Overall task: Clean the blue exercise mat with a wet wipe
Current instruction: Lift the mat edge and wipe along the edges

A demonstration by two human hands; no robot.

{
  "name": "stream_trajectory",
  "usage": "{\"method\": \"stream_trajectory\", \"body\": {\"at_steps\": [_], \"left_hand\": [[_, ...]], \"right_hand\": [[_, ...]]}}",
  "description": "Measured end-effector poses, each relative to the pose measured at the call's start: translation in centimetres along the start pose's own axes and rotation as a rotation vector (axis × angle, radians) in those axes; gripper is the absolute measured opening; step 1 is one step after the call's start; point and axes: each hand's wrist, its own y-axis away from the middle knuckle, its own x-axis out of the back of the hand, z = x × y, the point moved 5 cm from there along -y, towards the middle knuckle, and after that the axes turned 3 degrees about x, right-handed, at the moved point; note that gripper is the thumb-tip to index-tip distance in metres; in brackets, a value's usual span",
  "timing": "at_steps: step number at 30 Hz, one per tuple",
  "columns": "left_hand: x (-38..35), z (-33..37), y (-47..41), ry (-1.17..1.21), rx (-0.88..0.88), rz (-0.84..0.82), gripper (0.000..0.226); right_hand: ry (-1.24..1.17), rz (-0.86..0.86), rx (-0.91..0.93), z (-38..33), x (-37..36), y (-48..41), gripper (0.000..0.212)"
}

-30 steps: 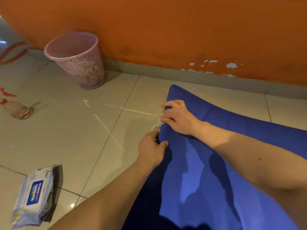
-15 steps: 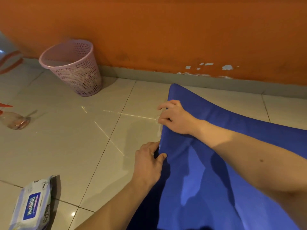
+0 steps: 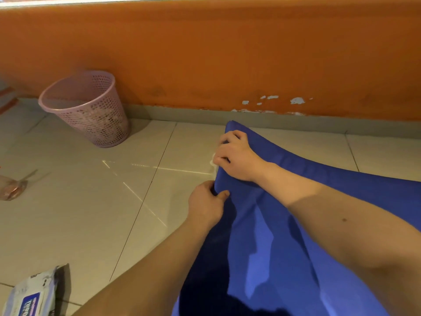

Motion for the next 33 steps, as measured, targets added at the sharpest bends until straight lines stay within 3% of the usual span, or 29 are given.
{"method": "stream_trajectory", "body": {"at_steps": [8,14,19,22,25,28,33], "left_hand": [[-0.2,-0.2,0.3,-0.107,-0.128,0.035,0.007],[0.1,-1.0,0.8,-0.126,-0.173,0.037,0.010],[-0.3,-0.2,1.7,-0.127,-0.286,0.074,0.013],[-0.1,0.0,2.1,-0.162,-0.318,0.092,0.010],[0.3,0.2,2.5,-0.183,-0.361,0.115,0.011],[0.4,0.0,2.5,-0.180,-0.337,0.105,0.018],[1.1,-0.5,1.6,-0.173,-0.140,0.022,0.022]], "right_hand": [[0.200,0.031,-0.225,2.9,2.2,-2.4,0.031],[0.022,-0.296,-0.055,0.8,0.4,-1.0,0.039],[0.256,0.000,-0.223,3.1,2.4,-2.6,0.034],[0.162,0.277,-0.327,4.0,3.5,-4.0,0.032],[-0.071,0.307,-0.547,4.9,3.7,-4.0,0.028],[-0.308,0.388,-0.662,5.8,4.4,-3.1,0.037],[-0.462,0.405,-0.660,6.1,6.0,-2.3,0.038]]}}
